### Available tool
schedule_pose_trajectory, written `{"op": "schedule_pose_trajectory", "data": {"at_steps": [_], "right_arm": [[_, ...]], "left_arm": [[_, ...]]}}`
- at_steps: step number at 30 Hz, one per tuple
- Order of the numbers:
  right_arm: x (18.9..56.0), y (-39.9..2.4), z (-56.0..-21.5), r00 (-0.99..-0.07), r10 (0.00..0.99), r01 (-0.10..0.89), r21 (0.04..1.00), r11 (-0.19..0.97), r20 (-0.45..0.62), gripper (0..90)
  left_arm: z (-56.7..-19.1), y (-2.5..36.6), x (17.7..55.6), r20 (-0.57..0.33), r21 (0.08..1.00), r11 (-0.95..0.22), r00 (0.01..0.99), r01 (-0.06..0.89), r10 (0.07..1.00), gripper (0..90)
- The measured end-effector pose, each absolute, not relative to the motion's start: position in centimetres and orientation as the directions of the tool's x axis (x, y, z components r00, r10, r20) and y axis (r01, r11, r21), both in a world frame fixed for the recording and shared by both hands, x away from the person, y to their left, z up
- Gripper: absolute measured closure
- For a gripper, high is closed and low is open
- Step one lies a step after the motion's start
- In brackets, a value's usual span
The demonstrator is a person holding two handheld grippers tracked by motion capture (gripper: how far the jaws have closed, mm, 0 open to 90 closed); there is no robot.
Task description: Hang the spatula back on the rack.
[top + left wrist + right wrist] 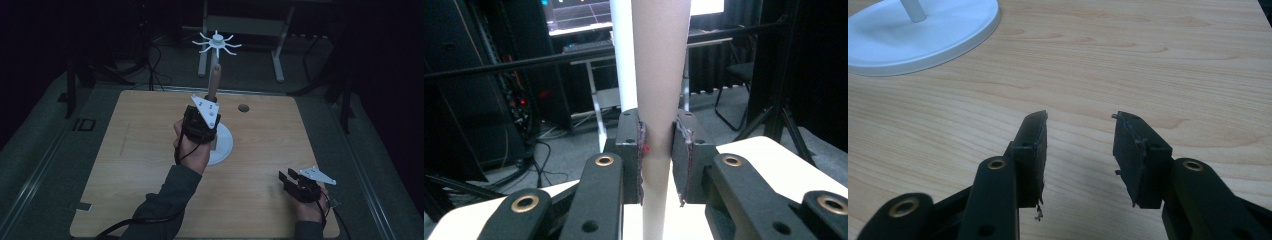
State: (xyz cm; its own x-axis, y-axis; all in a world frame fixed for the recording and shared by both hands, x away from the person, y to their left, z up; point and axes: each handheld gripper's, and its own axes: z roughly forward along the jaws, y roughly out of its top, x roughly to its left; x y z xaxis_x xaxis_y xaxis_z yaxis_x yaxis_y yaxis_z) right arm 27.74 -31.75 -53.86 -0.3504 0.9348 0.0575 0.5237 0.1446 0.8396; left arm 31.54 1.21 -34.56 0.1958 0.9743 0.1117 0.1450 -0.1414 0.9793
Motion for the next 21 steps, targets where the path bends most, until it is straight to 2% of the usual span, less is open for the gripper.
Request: {"op": "schedule_pose_trajectory", "data": {"at_steps": [10,21], "right_arm": [[27.7,-31.6,-53.9,-0.355,0.933,0.524,0.838,0.151,0.053,56.6],[27.6,-31.8,-53.9,-0.351,0.935,0.521,0.841,0.143,0.058,56.6]], "left_arm": [[-33.1,0.8,32.0,0.133,0.978,-0.154,0.154,0.139,0.979,75.6],[-33.3,0.6,33.3,0.153,0.970,-0.173,0.126,0.170,0.980,75.3]]}}
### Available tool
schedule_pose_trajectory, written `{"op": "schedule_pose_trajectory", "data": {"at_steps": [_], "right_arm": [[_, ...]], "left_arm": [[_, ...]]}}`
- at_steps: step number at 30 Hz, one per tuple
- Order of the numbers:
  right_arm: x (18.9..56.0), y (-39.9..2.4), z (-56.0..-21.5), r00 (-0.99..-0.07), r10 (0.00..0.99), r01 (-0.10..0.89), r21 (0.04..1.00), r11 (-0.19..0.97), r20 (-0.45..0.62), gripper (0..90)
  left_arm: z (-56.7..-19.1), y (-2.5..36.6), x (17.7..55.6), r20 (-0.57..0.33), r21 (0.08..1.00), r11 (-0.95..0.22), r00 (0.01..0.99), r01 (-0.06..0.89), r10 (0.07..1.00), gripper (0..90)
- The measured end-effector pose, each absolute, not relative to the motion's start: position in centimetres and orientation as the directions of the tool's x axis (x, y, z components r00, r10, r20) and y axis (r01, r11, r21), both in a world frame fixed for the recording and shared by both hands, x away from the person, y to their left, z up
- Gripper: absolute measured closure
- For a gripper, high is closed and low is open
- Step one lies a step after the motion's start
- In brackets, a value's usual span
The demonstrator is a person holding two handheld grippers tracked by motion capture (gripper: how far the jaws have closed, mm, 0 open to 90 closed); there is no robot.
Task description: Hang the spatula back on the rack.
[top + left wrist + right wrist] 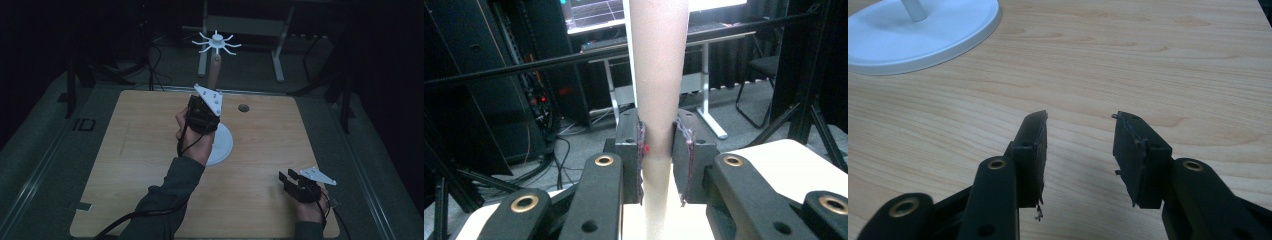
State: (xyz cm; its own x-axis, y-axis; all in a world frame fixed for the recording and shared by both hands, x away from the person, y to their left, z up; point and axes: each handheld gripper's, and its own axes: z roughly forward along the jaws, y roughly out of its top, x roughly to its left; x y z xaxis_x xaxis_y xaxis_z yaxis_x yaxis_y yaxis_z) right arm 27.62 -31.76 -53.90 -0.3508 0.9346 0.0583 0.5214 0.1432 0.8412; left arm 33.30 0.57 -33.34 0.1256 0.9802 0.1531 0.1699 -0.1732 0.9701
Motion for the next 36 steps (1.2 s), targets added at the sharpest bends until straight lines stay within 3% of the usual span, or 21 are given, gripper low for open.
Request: {"op": "schedule_pose_trajectory", "data": {"at_steps": [18,36], "right_arm": [[27.6,-31.9,-53.9,-0.350,0.935,0.523,0.840,0.143,0.058,56.6],[27.5,-32.0,-53.9,-0.344,0.937,0.526,0.839,0.138,0.061,55.2]], "left_arm": [[-33.0,0.2,34.6,0.180,0.964,-0.197,0.108,0.177,0.978,73.4],[-33.1,0.3,34.0,0.168,0.967,-0.205,0.225,0.152,0.960,46.8]]}}
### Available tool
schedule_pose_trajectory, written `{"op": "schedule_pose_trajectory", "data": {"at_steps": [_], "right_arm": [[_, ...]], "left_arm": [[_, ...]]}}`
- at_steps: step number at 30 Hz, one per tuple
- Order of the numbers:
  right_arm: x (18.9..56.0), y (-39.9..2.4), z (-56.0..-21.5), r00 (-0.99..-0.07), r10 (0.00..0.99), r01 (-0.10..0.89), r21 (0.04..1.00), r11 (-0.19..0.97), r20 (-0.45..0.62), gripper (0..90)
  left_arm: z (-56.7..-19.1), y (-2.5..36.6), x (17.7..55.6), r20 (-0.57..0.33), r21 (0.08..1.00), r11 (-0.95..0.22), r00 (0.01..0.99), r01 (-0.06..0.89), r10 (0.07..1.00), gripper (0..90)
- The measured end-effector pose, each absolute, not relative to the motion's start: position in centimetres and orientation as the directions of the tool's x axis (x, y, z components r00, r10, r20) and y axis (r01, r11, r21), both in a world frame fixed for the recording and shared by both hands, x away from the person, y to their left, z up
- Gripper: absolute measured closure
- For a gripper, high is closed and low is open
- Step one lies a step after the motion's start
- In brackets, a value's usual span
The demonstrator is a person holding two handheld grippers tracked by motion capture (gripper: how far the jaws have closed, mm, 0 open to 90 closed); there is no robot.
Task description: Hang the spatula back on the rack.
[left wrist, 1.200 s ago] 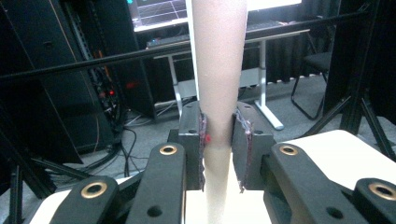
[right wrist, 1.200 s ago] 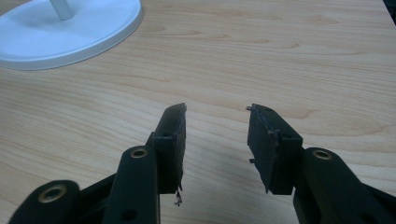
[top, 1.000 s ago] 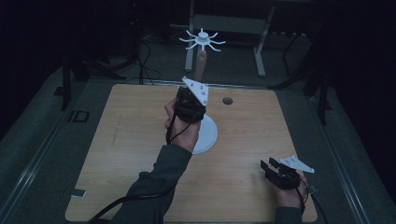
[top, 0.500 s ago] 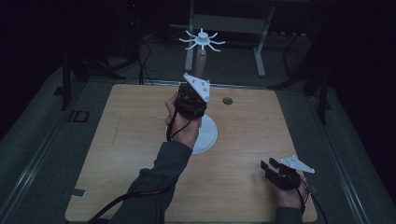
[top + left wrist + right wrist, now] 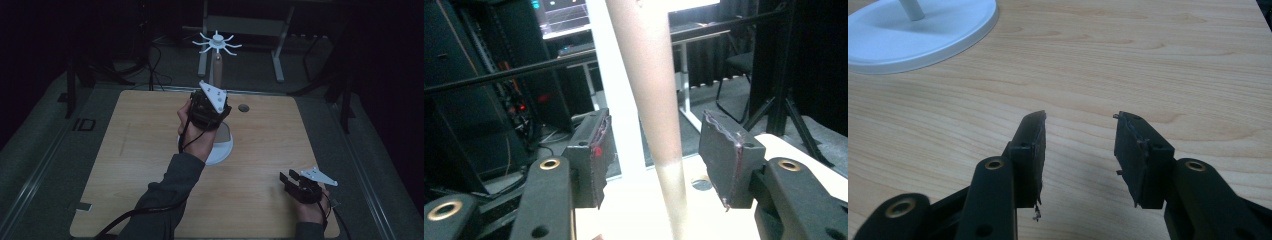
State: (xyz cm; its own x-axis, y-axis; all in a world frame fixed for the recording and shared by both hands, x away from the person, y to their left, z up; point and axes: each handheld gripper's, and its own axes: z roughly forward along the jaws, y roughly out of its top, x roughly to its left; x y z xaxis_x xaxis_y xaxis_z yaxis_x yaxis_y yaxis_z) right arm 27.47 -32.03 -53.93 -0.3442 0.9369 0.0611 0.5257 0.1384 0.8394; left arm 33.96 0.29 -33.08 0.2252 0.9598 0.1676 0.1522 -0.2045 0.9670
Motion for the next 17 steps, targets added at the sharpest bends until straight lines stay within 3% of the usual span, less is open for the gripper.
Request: {"op": "schedule_pose_trajectory", "data": {"at_steps": [17], "right_arm": [[27.4,-32.2,-54.0,-0.339,0.939,0.528,0.838,0.139,0.058,54.9]], "left_arm": [[-33.4,1.2,32.7,0.177,0.961,-0.238,0.342,0.144,0.923,42.0]]}}
